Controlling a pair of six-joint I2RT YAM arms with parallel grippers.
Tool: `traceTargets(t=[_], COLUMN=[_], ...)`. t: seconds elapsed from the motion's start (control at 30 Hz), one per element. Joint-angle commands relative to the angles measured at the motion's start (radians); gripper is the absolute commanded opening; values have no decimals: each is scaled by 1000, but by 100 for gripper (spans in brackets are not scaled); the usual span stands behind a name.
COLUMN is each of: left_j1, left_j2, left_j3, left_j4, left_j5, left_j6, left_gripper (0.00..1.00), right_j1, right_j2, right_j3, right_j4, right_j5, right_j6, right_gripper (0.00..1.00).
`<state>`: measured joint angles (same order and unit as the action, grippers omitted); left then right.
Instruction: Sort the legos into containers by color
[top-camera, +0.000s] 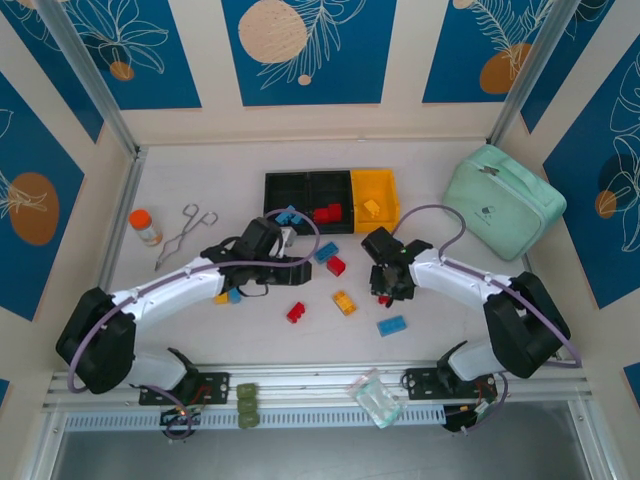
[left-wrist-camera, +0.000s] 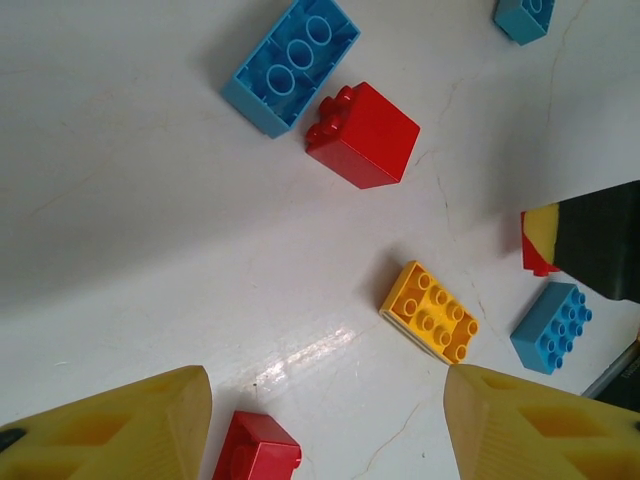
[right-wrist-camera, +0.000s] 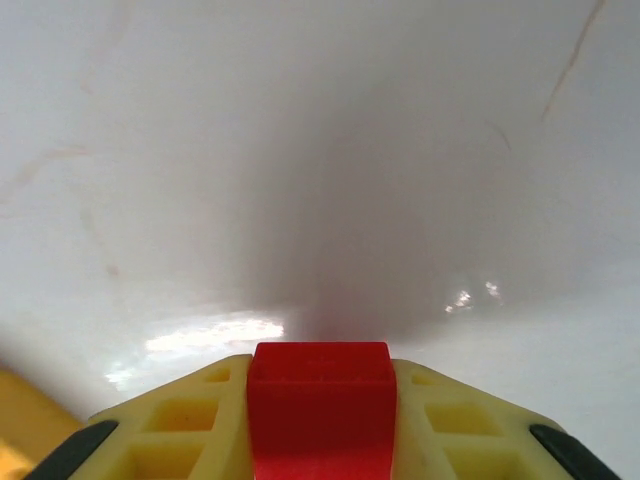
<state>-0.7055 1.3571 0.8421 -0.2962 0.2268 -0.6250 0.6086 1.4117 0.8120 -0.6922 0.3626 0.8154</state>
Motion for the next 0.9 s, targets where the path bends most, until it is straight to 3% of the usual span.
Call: traceTargets(t=[0.0,0.23,0.87], left_j1=[-10,4,42], left_j2=[-47,-112,-281], left_j3=[-21,-68,-156], left_j4=[-22,-54,-136], left_j5=[-44,-94,-147], left_j6=[-19,-46,-91], left_gripper=[63,63,64], right_j1=[9,11,-43], right_j2=[-32,85,647], right_j3=[87,297,1002], right_j4=[-35,-32,-107], right_j5=[-16,-31,-96], right_j6=[-32,-102,-198], right_gripper=[28,28,28])
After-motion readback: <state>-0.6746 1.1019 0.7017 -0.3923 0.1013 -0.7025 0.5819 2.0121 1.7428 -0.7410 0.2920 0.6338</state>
